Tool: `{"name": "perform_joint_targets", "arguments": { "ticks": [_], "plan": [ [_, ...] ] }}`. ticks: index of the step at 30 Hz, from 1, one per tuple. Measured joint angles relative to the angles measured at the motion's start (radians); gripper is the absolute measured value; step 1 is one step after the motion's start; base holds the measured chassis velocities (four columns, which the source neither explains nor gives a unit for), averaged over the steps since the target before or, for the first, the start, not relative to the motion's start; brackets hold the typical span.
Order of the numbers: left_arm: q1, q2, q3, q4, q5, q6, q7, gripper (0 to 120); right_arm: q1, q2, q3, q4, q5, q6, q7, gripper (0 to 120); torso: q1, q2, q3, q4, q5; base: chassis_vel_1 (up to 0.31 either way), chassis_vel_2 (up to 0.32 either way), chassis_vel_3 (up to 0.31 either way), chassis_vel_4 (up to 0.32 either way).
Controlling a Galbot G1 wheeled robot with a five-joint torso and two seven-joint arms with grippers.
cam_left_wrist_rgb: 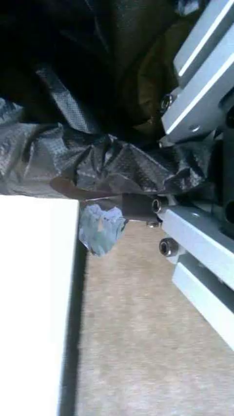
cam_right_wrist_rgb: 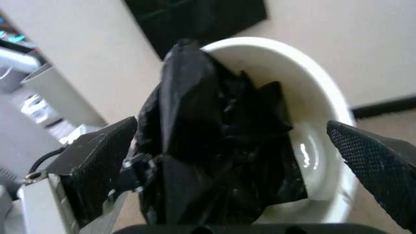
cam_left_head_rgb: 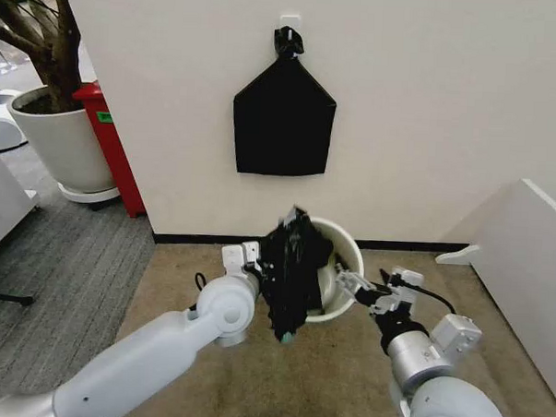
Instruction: Place the garbage bag over the trash bin.
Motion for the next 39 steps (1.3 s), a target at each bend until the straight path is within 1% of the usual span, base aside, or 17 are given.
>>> {"name": "perform_joint_targets", "arguments": {
  "ticks": [2, 6, 8, 10, 16, 19, 20, 23, 24, 27, 29, 30, 31, 35, 36, 37, 39],
  "plan": [
    [0.001, 0.001, 0.004, -0.003, 0.025, -0.006, 0.012, 0, 0.021, -0.012, -0.007, -0.004, 0.003, -0.012, -0.018, 100, 0.000, 0.000, 0.000, 0.0000, -0.0002, 0.000, 0.000, 0.000, 0.000],
    [0.004, 0.000, 0.030, 0.001, 0.137, -0.022, 0.056, 0, 0.081, -0.038, -0.060, -0.012, 0.036, -0.022, -0.079, 100, 0.000, 0.000, 0.000, -0.0002, -0.0002, 0.000, 0.000, 0.000, 0.000],
    [0.004, -0.006, 0.046, 0.002, 0.168, -0.025, 0.066, 0, 0.126, -0.025, -0.111, -0.020, 0.100, -0.020, -0.086, 100, 0.000, 0.000, 0.000, -0.0002, -0.0004, 0.000, 0.000, 0.000, 0.000],
    [0.004, -0.008, 0.049, 0.002, 0.174, -0.025, 0.068, 0, 0.141, -0.016, -0.126, -0.029, 0.112, -0.018, -0.081, 100, 0.000, 0.000, 0.000, -0.0002, -0.0002, 0.000, 0.000, 0.000, 0.000],
    [0.009, -0.013, 0.057, -0.007, 0.199, -0.029, 0.077, 0, 0.230, 0.037, -0.182, -0.096, 0.151, -0.013, 0.006, 100, 0.000, 0.000, 0.000, -0.0001, -0.0002, 0.000, 0.000, 0.000, 0.000],
    [0.012, -0.013, 0.056, -0.013, 0.201, -0.033, 0.082, 0, 0.261, 0.060, -0.199, -0.124, 0.186, -0.016, 0.084, 99, 0.000, 0.000, 0.000, -0.0001, -0.0002, 0.000, 0.000, 0.000, 0.000],
    [0.013, -0.013, 0.055, -0.014, 0.202, -0.034, 0.083, 0, 0.263, 0.064, -0.202, -0.132, 0.188, -0.016, 0.090, 97, 0.000, 0.000, 0.000, -0.0002, -0.0002, 0.000, 0.000, 0.000, 0.000],
    [0.013, -0.013, 0.052, -0.019, 0.202, -0.036, 0.087, 0, 0.269, 0.082, -0.214, -0.160, 0.190, -0.016, 0.124, 84, 0.000, 0.000, 0.000, -0.0002, -0.0001, 0.000, 0.000, 0.000, 0.000],
    [0.013, -0.013, 0.052, -0.019, 0.202, -0.036, 0.087, 0, 0.269, 0.082, -0.214, -0.160, 0.190, -0.016, 0.124, 84, 0.000, 0.000, 0.000, -0.0002, -0.0001, 0.000, 0.000, 0.000, 0.000],
    [0.014, -0.011, 0.048, -0.024, 0.203, -0.038, 0.092, 0, 0.272, 0.092, -0.219, -0.179, 0.190, -0.010, 0.140, 73, 0.000, 0.000, 0.000, -0.0002, -0.0001, 0.000, 0.000, 0.000, 0.000],
    [0.018, -0.008, 0.041, -0.027, 0.206, -0.039, 0.097, 0, 0.274, 0.093, -0.220, -0.186, 0.189, -0.005, 0.141, 63, 0.000, 0.000, 0.000, -0.0002, -0.0002, 0.000, 0.000, 0.000, 0.000],
    [0.018, -0.008, 0.041, -0.027, 0.206, -0.039, 0.097, 0, 0.274, 0.093, -0.220, -0.186, 0.189, -0.005, 0.141, 63, 0.000, 0.000, 0.000, -0.0002, -0.0002, 0.000, 0.000, 0.000, 0.000],
    [0.021, -0.006, 0.039, -0.027, 0.208, -0.040, 0.098, 0, 0.275, 0.093, -0.220, -0.186, 0.189, -0.003, 0.141, 59, 0.000, 0.000, 0.000, -0.0002, -0.0001, 0.000, 0.000, 0.000, 0.000],
    [0.037, -0.002, 0.029, -0.028, 0.217, -0.041, 0.104, 0, 0.278, 0.091, -0.216, -0.185, 0.188, 0.001, 0.142, 41, 0.000, 0.000, 0.000, -0.0002, -0.0002, 0.000, 0.000, 0.000, 0.000],
    [0.040, -0.002, 0.029, -0.029, 0.219, -0.041, 0.105, 0, 0.279, 0.090, -0.216, -0.186, 0.186, 0.001, 0.142, 37, 0.000, 0.000, 0.000, -0.0002, -0.0002, 0.000, 0.000, 0.000, 0.000],
    [0.040, -0.002, 0.029, -0.029, 0.219, -0.041, 0.105, 0, 0.279, 0.090, -0.216, -0.186, 0.186, 0.001, 0.142, 37, 0.000, 0.000, 0.000, -0.0002, -0.0002, 0.000, 0.000, 0.000, 0.000],
    [0.044, -0.002, 0.027, -0.030, 0.223, -0.043, 0.108, 0, 0.281, 0.090, -0.216, -0.190, 0.176, 0.001, 0.143, 29, 0.000, 0.000, 0.000, -0.0002, -0.0002, 0.000, 0.000, 0.000, 0.000]
  ]
}}
